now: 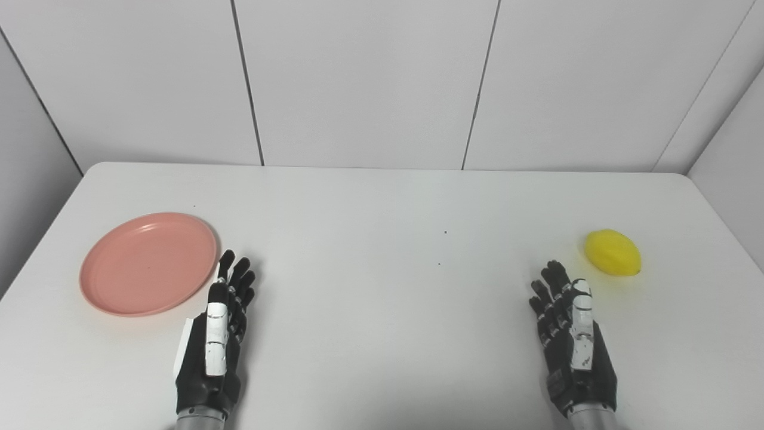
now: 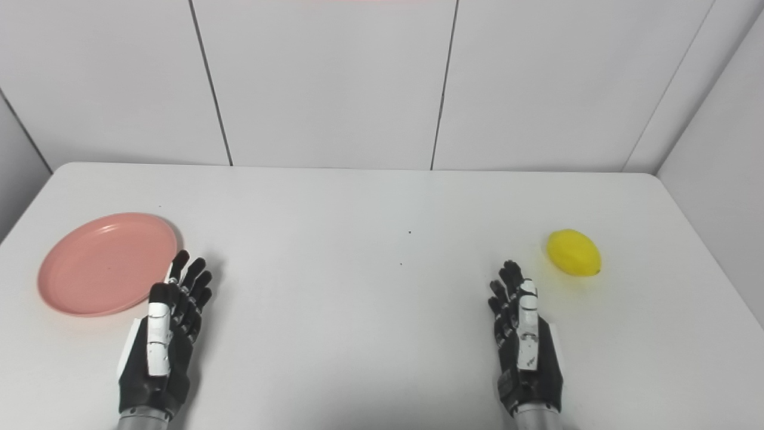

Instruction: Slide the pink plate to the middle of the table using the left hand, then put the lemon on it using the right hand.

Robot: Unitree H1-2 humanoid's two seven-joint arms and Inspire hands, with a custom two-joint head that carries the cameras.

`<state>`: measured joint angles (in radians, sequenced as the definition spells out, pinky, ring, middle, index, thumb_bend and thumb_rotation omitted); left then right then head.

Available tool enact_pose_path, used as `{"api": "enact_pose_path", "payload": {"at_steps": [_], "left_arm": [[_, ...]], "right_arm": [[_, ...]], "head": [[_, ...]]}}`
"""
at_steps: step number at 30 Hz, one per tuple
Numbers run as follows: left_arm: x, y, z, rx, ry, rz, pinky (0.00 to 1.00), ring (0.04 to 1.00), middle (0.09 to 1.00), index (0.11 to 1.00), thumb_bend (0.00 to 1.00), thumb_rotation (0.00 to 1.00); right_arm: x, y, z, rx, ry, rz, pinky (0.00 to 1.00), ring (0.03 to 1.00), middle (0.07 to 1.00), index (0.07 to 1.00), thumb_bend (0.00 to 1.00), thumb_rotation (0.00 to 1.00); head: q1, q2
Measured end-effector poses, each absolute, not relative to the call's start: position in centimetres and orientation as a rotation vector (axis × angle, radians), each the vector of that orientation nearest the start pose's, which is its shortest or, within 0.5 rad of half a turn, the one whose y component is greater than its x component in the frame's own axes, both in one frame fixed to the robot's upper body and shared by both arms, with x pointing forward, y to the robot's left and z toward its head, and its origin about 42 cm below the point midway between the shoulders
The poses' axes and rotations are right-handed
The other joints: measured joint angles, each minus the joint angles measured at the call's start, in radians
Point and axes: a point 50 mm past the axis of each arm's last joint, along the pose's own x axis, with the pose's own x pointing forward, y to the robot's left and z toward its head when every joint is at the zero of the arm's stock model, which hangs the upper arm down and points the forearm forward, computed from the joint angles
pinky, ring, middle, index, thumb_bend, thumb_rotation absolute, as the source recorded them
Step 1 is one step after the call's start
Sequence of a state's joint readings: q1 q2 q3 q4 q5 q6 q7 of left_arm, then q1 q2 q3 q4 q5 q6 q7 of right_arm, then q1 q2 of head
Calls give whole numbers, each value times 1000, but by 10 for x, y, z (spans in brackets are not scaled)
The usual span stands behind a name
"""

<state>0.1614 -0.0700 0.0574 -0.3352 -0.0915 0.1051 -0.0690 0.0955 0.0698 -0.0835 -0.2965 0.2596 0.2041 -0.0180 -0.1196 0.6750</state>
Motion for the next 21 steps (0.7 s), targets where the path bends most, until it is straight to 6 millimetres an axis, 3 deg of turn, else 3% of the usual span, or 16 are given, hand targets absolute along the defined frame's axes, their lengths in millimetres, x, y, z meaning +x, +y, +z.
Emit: {"api": "enact_pose_path", "payload": {"at_steps": [21], "left_arm": [[230, 214, 140, -141, -80, 31, 1000, 972, 971, 991, 698, 1000]], "right_arm": [[250, -218, 138, 323, -12, -82, 1000, 952, 951, 920, 770, 940]], "head": [[9, -6]]}}
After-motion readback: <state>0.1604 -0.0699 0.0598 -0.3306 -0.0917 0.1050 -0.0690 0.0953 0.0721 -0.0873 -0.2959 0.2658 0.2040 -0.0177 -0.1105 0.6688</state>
